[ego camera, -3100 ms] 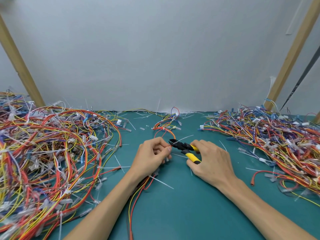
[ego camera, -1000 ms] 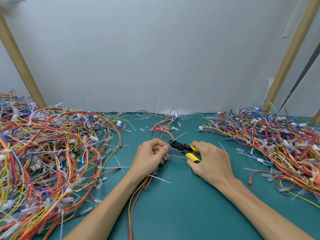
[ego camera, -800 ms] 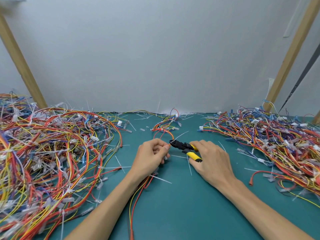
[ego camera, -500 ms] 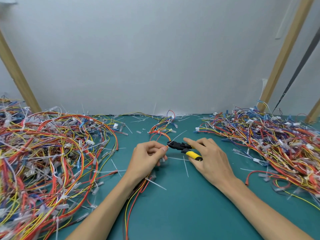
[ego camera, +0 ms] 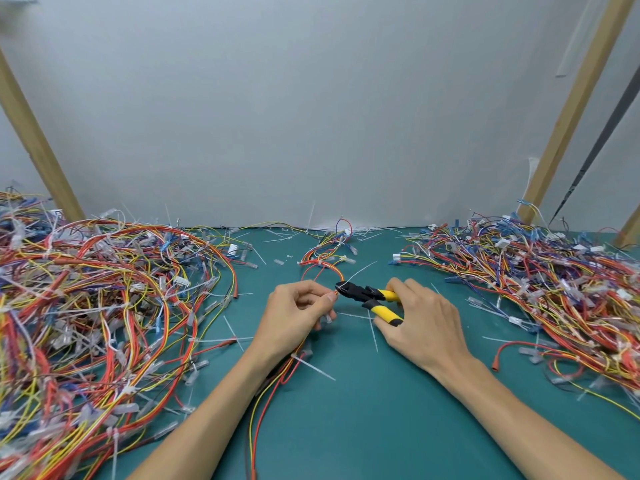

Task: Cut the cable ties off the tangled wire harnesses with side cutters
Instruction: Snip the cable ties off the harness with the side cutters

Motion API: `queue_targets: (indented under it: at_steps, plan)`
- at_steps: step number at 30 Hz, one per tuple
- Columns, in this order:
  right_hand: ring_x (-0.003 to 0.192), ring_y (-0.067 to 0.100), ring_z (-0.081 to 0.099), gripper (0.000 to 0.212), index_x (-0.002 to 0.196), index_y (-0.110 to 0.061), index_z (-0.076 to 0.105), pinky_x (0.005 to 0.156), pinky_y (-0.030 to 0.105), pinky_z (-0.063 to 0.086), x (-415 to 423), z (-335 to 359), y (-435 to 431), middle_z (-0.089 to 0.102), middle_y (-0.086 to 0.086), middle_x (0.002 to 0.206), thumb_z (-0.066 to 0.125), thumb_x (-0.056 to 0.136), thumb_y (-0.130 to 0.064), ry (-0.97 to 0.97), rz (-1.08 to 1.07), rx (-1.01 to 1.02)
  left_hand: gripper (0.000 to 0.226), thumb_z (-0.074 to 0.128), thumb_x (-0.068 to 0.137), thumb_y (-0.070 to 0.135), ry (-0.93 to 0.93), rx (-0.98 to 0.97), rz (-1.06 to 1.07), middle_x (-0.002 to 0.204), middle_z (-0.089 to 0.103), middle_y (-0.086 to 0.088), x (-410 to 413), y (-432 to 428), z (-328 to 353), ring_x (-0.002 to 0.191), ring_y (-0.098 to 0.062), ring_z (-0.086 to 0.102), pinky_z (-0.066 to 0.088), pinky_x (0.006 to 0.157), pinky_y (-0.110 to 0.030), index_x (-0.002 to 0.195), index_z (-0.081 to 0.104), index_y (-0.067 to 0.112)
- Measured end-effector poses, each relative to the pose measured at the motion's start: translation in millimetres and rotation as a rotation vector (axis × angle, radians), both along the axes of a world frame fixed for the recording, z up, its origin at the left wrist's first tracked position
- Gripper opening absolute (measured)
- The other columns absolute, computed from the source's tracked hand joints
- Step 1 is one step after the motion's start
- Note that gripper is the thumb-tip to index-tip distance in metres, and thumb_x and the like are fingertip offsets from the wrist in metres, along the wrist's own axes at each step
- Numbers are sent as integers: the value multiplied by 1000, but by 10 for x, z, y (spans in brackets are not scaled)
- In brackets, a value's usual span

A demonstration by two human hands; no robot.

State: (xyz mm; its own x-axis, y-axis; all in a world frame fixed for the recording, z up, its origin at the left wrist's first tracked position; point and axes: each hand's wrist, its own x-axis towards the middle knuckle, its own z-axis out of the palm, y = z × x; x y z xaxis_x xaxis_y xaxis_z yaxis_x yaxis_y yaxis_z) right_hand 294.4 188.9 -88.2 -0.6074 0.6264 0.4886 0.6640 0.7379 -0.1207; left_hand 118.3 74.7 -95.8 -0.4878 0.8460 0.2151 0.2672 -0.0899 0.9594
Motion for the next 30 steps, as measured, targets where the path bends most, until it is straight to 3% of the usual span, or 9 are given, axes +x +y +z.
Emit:
queue_targets:
  at_steps: [4,16,30]
  plan:
    - [65,19,41,31,83,-28,47,51,29,27,13,14,-11,48,-7,69,61,75,-55,-22,-21,-3,13,66,91,18,15,-9,0,65,71,-5,-14,5,-20,54,-16,55,46,54,-21,80,71,13]
    - [64,28,48,32,74,-24,38,50,31,33,6,5,16,51,-4,66,56,78,-50,-35,-3,-64,13,66,91,16,3,5,12,64,71,-6,6,6,-2,52,-18,53,45,53,-22,81,71,9]
    - [59,24,37,36,72,-25,38,49,31,24,1,-4,20,42,-7,64,60,78,-52,-16,-3,-14,14,66,91,15,19,9,29,64,71,-6,32,-12,19,51,-16,51,44,52,-20,79,70,9]
